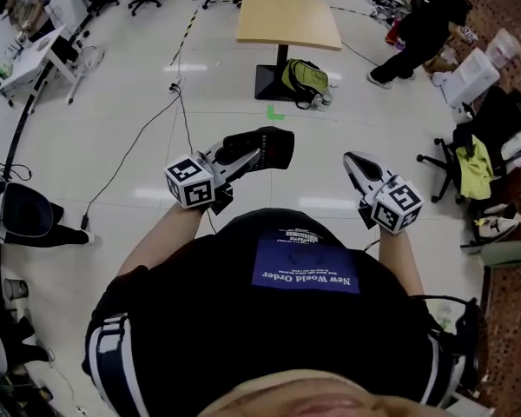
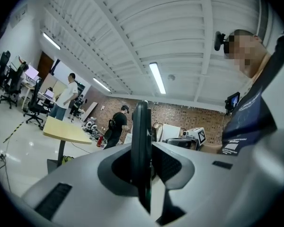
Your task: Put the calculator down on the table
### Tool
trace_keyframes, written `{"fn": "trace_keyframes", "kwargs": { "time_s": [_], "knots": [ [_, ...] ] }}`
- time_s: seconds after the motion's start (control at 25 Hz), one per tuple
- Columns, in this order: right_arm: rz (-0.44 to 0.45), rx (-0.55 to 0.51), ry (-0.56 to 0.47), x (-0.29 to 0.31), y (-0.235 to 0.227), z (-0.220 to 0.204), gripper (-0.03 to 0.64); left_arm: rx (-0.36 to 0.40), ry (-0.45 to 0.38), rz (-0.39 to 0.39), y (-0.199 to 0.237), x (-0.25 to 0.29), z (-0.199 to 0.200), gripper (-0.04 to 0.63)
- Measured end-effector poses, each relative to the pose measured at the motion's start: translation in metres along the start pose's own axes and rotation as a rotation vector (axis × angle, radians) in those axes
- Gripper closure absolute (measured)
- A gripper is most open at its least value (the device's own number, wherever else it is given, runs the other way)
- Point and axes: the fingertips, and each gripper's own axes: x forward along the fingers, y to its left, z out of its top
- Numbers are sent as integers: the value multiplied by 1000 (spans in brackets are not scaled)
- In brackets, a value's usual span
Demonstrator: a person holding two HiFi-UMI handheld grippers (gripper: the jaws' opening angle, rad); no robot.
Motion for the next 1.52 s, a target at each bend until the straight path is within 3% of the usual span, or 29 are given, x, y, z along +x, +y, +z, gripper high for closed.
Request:
{"fn": "trace_keyframes", "kwargs": {
  "time_s": [0.28,0.6,0.8,1.12,1.28,1.52],
  "knots": [
    [20,23,18,99,-22,20,629,-39,-20,16,97,-18,27,507],
    [62,46,25,146,-68,19,630,-64,-9,48,145,2,32,508],
    [113,56,10,160,-134,12,630,-43,-9,100,173,51,34,508],
    [214,13,-13,181,-259,51,629,-27,-54,179,219,155,73,507],
    [218,5,-22,174,-319,54,629,-39,-86,182,231,211,85,508],
    [206,24,-26,182,-365,48,629,-47,-43,170,258,256,92,508]
  ]
}}
